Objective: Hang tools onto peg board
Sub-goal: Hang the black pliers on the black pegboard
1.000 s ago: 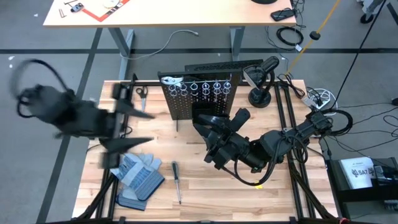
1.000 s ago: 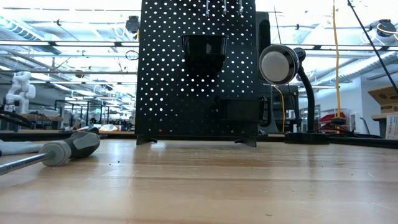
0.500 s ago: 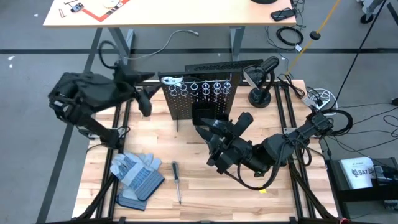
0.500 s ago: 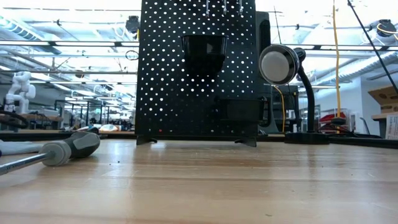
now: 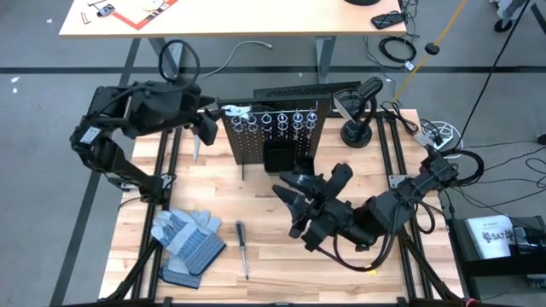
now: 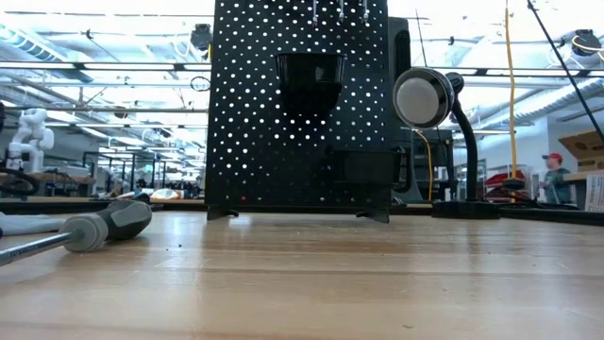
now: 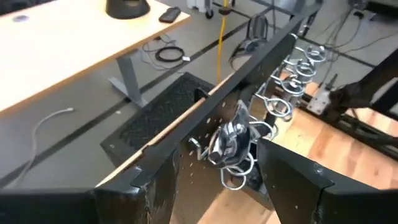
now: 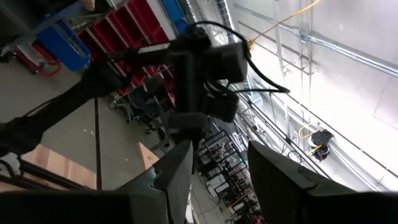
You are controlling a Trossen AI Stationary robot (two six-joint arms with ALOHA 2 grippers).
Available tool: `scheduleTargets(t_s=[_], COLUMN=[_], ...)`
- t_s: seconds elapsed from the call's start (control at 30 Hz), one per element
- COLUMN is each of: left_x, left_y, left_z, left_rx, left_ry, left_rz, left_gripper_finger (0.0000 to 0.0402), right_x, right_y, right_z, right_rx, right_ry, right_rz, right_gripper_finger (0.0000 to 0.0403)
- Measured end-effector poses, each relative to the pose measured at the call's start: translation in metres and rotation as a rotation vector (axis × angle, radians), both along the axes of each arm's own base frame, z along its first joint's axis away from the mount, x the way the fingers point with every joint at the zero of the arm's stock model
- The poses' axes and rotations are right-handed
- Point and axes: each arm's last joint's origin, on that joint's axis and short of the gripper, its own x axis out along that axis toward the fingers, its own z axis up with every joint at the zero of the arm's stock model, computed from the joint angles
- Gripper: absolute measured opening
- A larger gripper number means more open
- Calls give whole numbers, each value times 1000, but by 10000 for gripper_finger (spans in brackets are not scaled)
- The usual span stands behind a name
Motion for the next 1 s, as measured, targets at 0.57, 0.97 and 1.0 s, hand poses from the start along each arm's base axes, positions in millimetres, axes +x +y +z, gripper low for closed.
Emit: scheduleTargets(t_s=[0.57,0.97,1.0], left_x=[46,46,47], left_y=[25,25,25], left_z=[-16,-17,-17], left_rx=[-49,-73,-71], left_ry=[63,75,78], left_rz=[-89,-148,-150], left_gripper_finger=[220,115,109], right_x=[-4,-7,-7], right_y=[7,10,10], right_z=[0,0,0], right_rx=[6,7,7], right_ry=[8,9,8], right_rz=[1,10,10], right_gripper_finger=[151,150,151])
